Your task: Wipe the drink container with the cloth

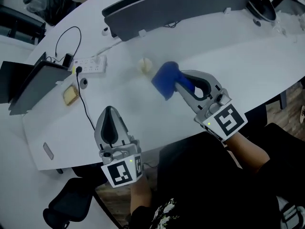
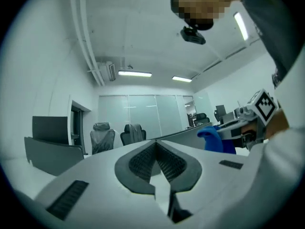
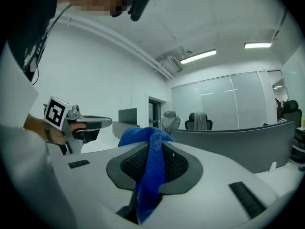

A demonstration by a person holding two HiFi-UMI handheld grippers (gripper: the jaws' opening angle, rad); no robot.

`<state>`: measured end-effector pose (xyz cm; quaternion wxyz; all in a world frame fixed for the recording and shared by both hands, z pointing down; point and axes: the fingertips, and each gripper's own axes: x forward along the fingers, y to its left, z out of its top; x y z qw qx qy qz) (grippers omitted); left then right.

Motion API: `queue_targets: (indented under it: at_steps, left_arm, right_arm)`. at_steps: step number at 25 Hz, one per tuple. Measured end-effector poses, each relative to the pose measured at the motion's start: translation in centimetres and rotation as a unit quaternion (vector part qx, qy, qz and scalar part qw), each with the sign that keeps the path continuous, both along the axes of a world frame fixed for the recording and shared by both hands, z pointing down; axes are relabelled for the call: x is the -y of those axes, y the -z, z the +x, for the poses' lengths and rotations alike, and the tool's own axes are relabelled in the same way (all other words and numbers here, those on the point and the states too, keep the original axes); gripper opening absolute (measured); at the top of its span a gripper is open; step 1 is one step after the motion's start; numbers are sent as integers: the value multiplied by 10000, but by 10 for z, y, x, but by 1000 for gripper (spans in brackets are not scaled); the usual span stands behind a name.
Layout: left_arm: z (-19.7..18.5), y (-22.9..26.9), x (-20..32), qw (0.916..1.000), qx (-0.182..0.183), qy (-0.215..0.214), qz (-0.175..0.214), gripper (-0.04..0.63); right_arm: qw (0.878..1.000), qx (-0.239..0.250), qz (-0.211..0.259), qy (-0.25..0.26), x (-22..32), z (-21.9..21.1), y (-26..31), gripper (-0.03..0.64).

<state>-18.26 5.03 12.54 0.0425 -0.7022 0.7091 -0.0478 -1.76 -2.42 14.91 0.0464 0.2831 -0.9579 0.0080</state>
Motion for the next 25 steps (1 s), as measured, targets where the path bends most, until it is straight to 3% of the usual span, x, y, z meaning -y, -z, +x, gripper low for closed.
queue_targets:
  at_steps: [13,25]
  left_arm:
    - [12,33,-57,9976,-443,-364,394,3]
    - [16,41,-94,9959,-362,-489,663,3]
  right_arm:
    - [9982,286,217,-477,-63,22,43,57]
    - [9944,290,793,-641,-108,17,61,57]
